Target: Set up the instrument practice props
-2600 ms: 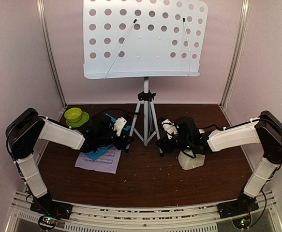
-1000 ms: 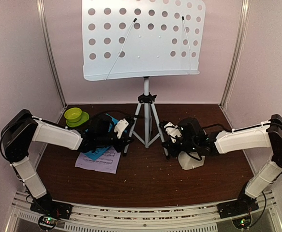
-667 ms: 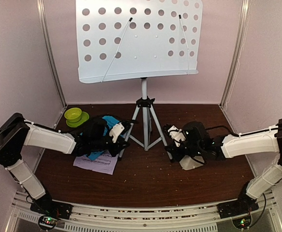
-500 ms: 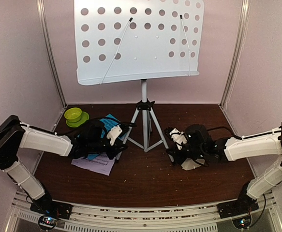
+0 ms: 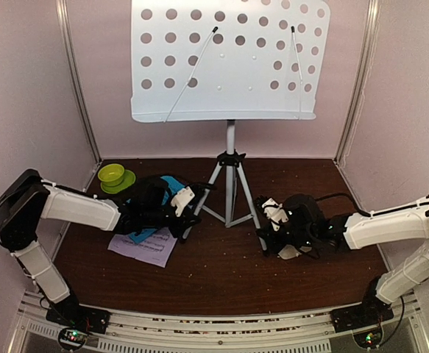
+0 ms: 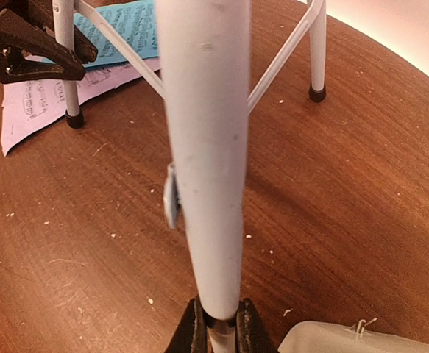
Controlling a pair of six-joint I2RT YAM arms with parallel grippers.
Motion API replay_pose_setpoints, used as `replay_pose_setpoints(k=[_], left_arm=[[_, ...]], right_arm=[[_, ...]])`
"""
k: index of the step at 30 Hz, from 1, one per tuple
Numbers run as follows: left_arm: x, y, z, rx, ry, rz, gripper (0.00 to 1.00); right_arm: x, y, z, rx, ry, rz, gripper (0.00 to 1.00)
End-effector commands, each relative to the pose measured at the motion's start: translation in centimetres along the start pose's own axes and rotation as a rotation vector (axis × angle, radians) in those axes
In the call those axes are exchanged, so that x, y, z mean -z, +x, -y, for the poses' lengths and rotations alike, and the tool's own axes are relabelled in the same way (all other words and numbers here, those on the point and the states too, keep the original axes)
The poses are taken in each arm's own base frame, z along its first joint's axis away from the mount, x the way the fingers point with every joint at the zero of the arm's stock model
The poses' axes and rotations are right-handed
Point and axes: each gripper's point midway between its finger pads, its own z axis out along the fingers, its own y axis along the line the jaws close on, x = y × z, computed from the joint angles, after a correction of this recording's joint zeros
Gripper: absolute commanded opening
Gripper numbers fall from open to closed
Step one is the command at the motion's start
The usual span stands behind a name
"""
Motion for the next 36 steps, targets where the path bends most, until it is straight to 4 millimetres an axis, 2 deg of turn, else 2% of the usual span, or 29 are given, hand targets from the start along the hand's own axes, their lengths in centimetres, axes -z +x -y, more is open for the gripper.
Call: replay_pose_setpoints(k=[1, 7, 10, 15, 21, 27, 32, 36], left_arm=[[-1.7, -1.4, -3.4, 0.064, -0.086, 0.012, 0.00], [-3.4, -2.2, -5.1, 0.064, -0.084, 0.004, 0.00], [-2.9, -1.7, -6.4, 0.083, -0.089, -0.007, 0.00], [-1.5, 0.1, -8.2, 0.063, -0.092, -0.046, 0.00], [0.1, 0.8, -8.4, 0.012, -0.104, -0.064, 0.00], [1.1, 2.3, -8.1, 0.010, -0.104, -0.083, 0.00], [0.7, 1.8, -8.0, 0.046, -0.090, -0.063, 0.00], [-0.1, 0.9, -8.4, 0.065, -0.097, -0.048, 0.00]], right_arm=[[-0.4, 0.0, 2.7, -0.038, 0.140, -0.022, 0.00], [-1.9, -1.6, 2.9, -0.033, 0.143, -0.025, 0.00], [-1.9, -1.3, 2.7, -0.037, 0.135, -0.043, 0.00], [-0.8, -0.4, 2.6, -0.082, 0.123, -0.046, 0.00], [0.5, 1.6, 2.2, -0.121, 0.119, -0.068, 0.00], [1.3, 3.4, 1.7, -0.119, 0.108, -0.088, 0.00], [0.7, 4.3, 0.2, -0.097, 0.072, -0.113, 0.00], [0.2, 3.6, 0.7, -0.120, 0.107, -0.093, 0.00]])
